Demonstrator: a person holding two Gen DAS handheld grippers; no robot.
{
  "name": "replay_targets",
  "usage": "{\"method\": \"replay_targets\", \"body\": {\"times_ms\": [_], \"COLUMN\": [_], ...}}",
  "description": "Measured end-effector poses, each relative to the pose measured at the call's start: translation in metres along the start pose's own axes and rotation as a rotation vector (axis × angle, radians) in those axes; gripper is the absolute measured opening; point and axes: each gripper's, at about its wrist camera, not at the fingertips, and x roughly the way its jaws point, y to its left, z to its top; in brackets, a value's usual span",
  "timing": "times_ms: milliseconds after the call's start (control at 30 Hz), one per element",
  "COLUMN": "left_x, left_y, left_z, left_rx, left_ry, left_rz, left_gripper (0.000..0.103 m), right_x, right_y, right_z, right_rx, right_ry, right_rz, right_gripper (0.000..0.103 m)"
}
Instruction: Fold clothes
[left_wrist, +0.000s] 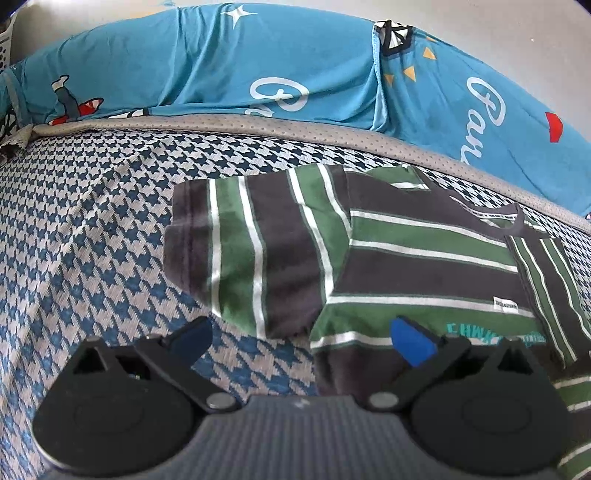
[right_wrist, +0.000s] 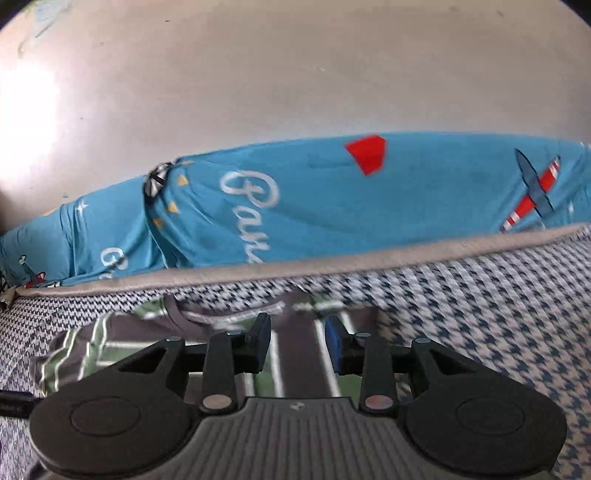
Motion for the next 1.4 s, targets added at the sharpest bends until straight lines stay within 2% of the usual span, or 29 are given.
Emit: {"method": "replay_targets", "body": {"times_ms": [133,300,433,533,633,767,1000,1200,1400], "left_x": [0.0,0.001,0.007,0.015,0.015,0.009,-0.006,-0.004,0.004], "left_y": [-0.004,-0.008,-0.005,0.0,-0.001,-0.003,0.003,0.016,0.026], "left_z": [0.0,-0.004,-0.008,-0.012,-0.018,-0.023,-0.023,-0.014,-0.01], "left_rx": [0.015,0.038,0.049,0.05,0.082,0.123,0.137,0.095,0.075], "left_ry": [-0.003,0.006,0.038,0.086,0.092,0.079,0.028,0.021,0.016], "left_rz": [0.002,0.002,0.017,0.03,0.044,0.053,0.033,0.043,0.063], "left_gripper": [0.103,0.103,0.103,0.103,0.103,0.103,0.103,0.103,0.103], "right_x": [-0.006,0.007,0.024,0.021,0.014,-0.005,-0.029,-0.022,-0.014], "right_y": [-0.018,-0.009,0.005,0.017,0.02,0.031,0.075,0.101,0.108], "right_z": [-0.003,-0.027,-0.049,-0.055,-0.054,-0.054,-0.063,-0.072,-0.073], "right_rx": [0.02,0.003,-0.045,-0.104,-0.042,0.032,0.019,-0.042,-0.018], "right_ry": [0.024,0.141,0.261,0.251,0.259,0.242,0.177,0.226,0.246], "right_rz": [-0.072,-0.079,-0.123,-0.16,-0.171,-0.152,-0.048,0.016,0.055], "right_gripper": [0.033,0.033,0.035,0.036,0.038,0.038,0.039,0.039,0.039]}}
